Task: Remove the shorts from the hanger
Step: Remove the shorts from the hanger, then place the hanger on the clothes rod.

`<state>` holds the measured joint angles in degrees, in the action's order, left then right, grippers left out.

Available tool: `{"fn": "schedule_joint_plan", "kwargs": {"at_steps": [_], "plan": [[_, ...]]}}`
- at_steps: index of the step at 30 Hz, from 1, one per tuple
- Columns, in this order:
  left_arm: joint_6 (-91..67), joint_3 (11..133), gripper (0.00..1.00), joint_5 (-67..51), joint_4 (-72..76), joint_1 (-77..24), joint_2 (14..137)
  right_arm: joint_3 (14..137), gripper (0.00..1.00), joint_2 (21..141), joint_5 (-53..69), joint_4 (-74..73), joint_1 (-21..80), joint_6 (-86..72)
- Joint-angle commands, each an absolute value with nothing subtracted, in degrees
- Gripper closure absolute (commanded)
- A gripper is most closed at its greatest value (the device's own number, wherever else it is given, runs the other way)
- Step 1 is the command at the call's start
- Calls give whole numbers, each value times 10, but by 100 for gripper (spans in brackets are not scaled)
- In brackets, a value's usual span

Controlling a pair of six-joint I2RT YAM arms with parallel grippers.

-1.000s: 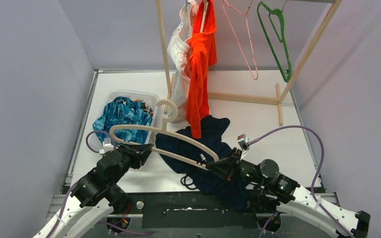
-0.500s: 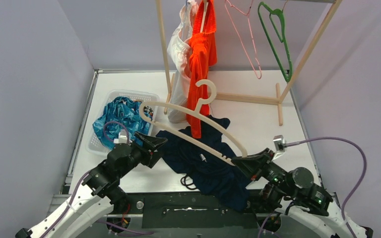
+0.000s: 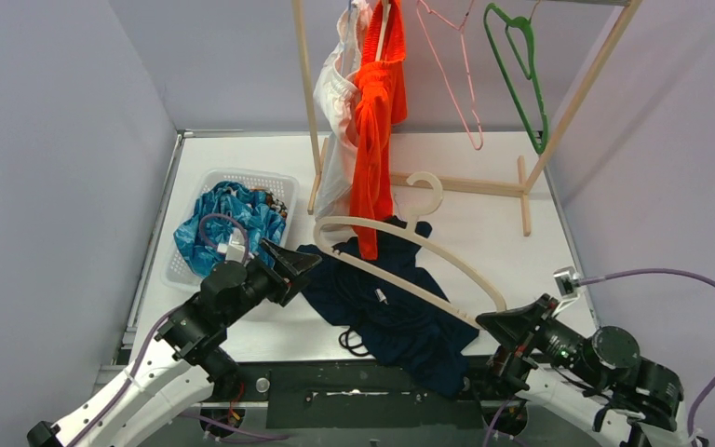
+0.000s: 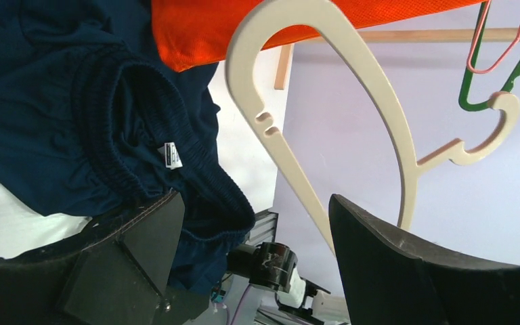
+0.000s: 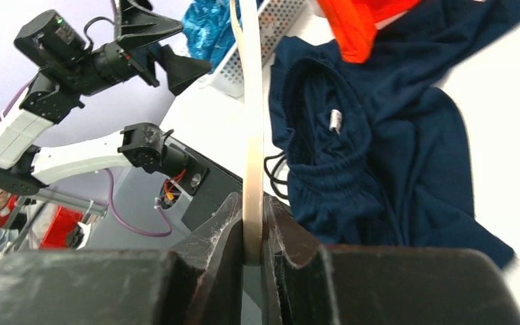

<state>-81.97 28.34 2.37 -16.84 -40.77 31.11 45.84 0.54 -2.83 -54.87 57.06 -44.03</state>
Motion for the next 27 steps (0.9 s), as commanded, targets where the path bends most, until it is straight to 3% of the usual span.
{"fn": "schedule_joint_plan", "kwargs": {"at_steps": [1, 13, 20, 27], "plan": [[-785, 310, 22, 31, -139, -410, 313, 530, 100, -24, -92, -661, 569, -469], [-772, 307, 22, -12, -92, -409, 385, 678, 100, 27, -191, -817, 561, -464], [-780, 293, 22, -22, -64, -409, 403, 657, 100, 76, -199, -771, 559, -400], [-773, 295, 22, -22, -69, -409, 410, 590, 100, 108, -215, -632, 502, -306]]}}
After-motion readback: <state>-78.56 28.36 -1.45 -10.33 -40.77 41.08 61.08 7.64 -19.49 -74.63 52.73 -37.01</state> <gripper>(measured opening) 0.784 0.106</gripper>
